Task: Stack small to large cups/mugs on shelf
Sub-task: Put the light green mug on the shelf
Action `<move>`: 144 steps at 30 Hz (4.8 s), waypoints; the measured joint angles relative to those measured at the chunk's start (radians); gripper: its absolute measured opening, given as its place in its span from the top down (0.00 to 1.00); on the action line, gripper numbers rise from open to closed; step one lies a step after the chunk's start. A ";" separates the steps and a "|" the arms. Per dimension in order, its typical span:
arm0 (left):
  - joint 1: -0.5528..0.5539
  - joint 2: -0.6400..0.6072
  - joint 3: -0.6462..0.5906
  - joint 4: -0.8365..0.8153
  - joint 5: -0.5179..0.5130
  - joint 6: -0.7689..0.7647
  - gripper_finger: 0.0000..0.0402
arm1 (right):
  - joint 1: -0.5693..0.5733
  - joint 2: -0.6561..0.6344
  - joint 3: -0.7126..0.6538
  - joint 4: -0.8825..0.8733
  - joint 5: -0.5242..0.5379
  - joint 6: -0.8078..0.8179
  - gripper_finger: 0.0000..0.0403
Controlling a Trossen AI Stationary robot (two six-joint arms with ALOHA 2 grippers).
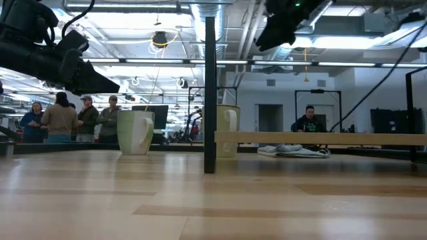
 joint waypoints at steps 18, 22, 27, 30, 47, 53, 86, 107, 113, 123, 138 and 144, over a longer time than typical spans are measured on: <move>0.000 -0.155 0.003 -0.023 0.005 0.026 0.70 | 0.044 0.299 0.248 -0.151 0.000 -0.012 0.47; 0.000 -0.156 0.004 -0.029 0.005 0.001 0.70 | 0.053 0.331 0.249 -0.137 0.026 -0.022 0.47; 0.000 -0.155 0.006 -0.041 0.009 0.000 0.70 | 0.077 0.369 0.249 -0.130 0.161 0.019 0.47; 0.000 -0.155 0.006 -0.042 0.011 0.000 0.70 | 0.095 0.380 0.249 -0.130 0.193 0.005 0.47; 0.000 -0.155 0.006 -0.050 0.035 -0.007 0.70 | 0.191 0.393 0.248 0.005 0.192 -0.053 0.47; 0.000 -0.155 0.006 -0.050 0.037 -0.007 0.70 | 0.202 0.423 0.244 -0.017 0.189 -0.175 0.47; 0.000 -0.155 0.005 -0.064 0.166 0.038 0.70 | 0.200 0.584 0.247 -0.081 0.195 -0.224 0.47; 0.000 -0.155 0.005 -0.065 0.168 0.046 0.70 | 0.186 0.586 0.247 -0.086 0.193 -0.141 0.47; 0.000 -0.155 0.005 -0.065 0.168 0.046 0.70 | 0.186 0.606 0.247 -0.093 0.193 -0.119 0.47; 0.000 -0.155 0.005 -0.066 0.169 0.046 0.70 | 0.174 0.606 0.247 -0.094 0.187 -0.092 0.50; 0.000 -0.154 0.004 -0.066 0.170 0.046 0.70 | 0.175 0.620 0.247 -0.073 0.181 -0.090 0.59; 0.000 -0.154 0.004 -0.066 0.177 0.046 0.70 | 0.173 0.620 0.247 -0.072 0.180 -0.065 0.60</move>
